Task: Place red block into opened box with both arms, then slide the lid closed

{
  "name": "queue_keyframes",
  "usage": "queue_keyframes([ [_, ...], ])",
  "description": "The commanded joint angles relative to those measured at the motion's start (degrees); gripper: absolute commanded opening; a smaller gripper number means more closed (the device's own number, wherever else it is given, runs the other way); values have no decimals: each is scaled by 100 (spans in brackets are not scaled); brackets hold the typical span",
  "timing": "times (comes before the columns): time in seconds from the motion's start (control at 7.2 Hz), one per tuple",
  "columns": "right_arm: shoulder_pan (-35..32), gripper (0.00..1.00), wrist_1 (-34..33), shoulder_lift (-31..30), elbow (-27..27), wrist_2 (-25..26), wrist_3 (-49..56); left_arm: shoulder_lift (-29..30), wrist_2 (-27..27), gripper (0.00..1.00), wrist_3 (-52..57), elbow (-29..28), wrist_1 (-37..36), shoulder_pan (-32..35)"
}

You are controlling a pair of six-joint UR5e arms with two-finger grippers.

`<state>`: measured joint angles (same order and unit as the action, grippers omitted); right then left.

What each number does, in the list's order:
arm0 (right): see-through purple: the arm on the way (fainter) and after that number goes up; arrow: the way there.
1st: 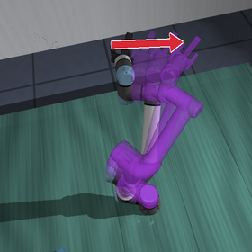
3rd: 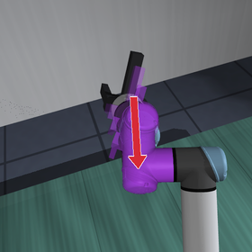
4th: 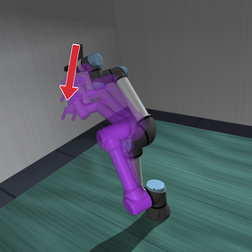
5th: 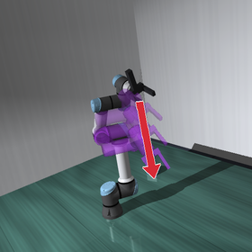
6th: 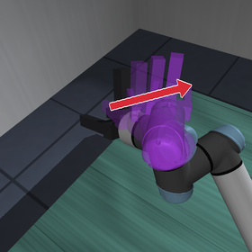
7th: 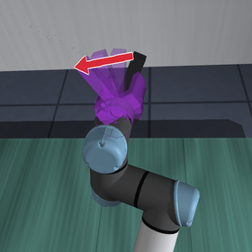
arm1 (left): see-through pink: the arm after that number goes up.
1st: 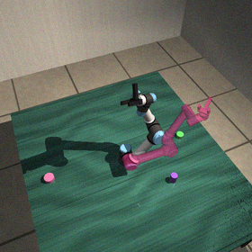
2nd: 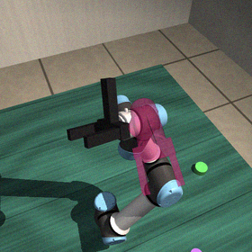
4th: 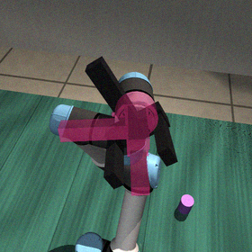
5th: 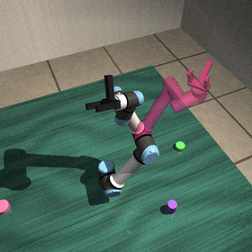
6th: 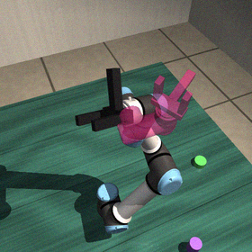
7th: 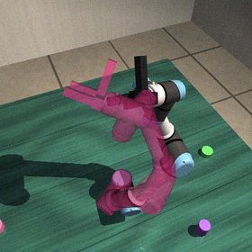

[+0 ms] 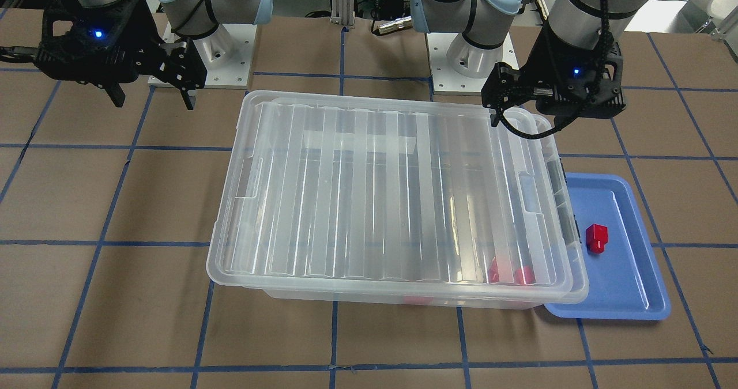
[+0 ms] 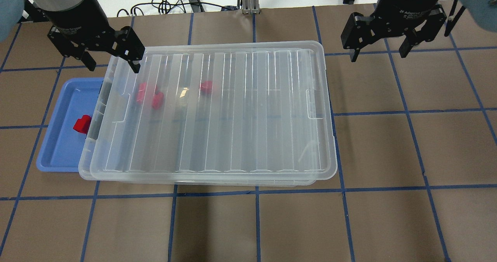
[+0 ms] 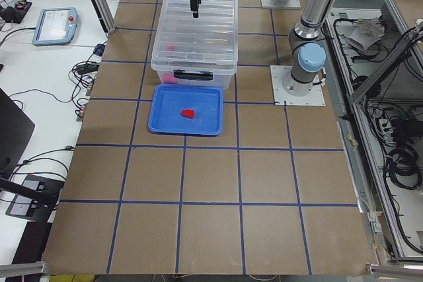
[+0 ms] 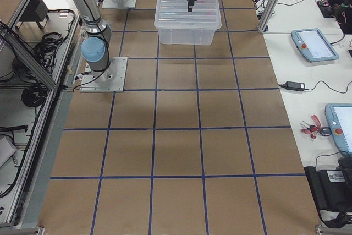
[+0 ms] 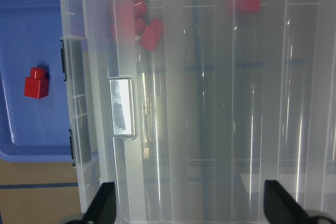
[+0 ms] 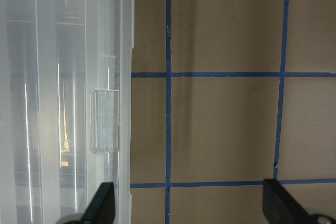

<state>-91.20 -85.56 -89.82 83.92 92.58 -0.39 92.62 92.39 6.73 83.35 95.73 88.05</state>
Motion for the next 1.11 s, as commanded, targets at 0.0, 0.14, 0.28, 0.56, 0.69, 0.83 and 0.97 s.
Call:
queue_keyframes([
  [0.0,5,100,-5,0,2,-3,4,-16,-133,100,13,15,25,-77],
  [0.14,-3,100,-13,0,2,-3,-5,-51,-134,100,12,15,51,-78],
  [0.28,-4,100,-13,0,-7,-12,-23,-69,-125,100,12,24,60,-78],
  [0.56,-239,100,-459,252,46,-221,-284,-78,-99,100,12,24,78,-86],
  [0.69,-606,100,-670,550,142,-179,-495,-78,-107,100,21,24,86,-208],
  [0.83,-680,100,-1020,788,360,-161,-506,-78,-151,100,230,-2,69,-549],
  [0.97,-689,100,-1433,895,763,-118,-454,-78,-99,100,615,-20,104,-891],
])
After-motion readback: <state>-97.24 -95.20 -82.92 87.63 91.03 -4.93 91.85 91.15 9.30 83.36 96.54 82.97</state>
